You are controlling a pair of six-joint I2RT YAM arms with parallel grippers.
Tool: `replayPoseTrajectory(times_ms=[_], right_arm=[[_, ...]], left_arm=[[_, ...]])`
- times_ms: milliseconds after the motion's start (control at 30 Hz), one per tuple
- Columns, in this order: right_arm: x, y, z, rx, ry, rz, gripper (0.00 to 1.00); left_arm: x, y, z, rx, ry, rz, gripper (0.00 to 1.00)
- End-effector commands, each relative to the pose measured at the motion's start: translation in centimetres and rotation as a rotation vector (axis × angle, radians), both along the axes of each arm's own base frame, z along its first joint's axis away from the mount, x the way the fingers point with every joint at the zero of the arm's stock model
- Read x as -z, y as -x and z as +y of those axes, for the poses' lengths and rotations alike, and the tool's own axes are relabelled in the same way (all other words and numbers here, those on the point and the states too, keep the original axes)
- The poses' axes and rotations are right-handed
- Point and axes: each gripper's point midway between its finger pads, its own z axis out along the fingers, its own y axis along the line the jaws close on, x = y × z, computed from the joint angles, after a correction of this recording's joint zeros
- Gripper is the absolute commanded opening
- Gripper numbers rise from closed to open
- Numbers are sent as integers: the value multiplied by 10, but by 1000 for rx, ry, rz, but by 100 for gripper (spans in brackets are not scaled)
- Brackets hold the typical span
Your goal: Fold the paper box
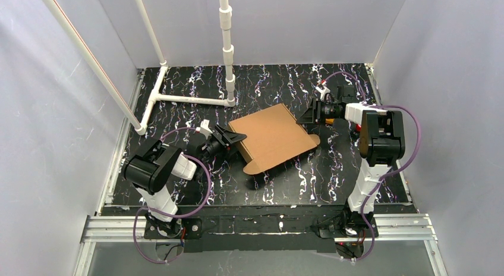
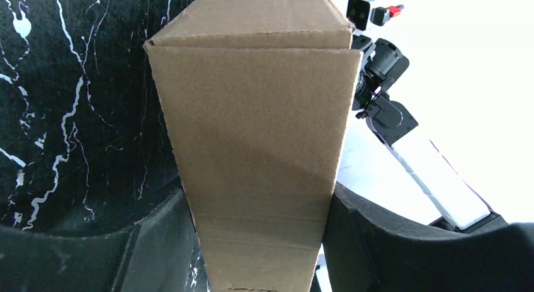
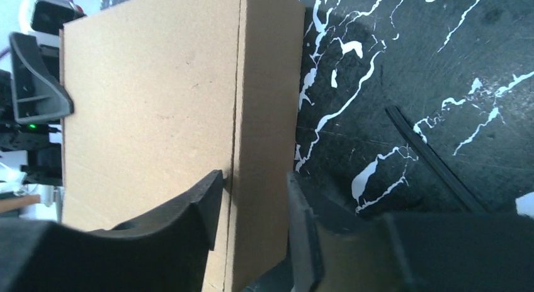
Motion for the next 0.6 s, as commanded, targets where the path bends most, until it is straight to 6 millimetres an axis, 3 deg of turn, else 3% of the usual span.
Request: replayPoseTrajectory(times_ms=[0,167,400,567], right_arm=[[-21,4,-5,-61,64,-87,56],[-63,10,-6,-129,89,-231,72],[-126,29,-11,-276,162,-470,86],[-175,56,-5,-409,192,-700,98]], left_arm=[[-19,0,1,0,21,-70,22],[-23,6,4,1,-2,-32,18],[-50,13,9,-5,-20,-24,13],[-65,18,7,13,21,16,11]])
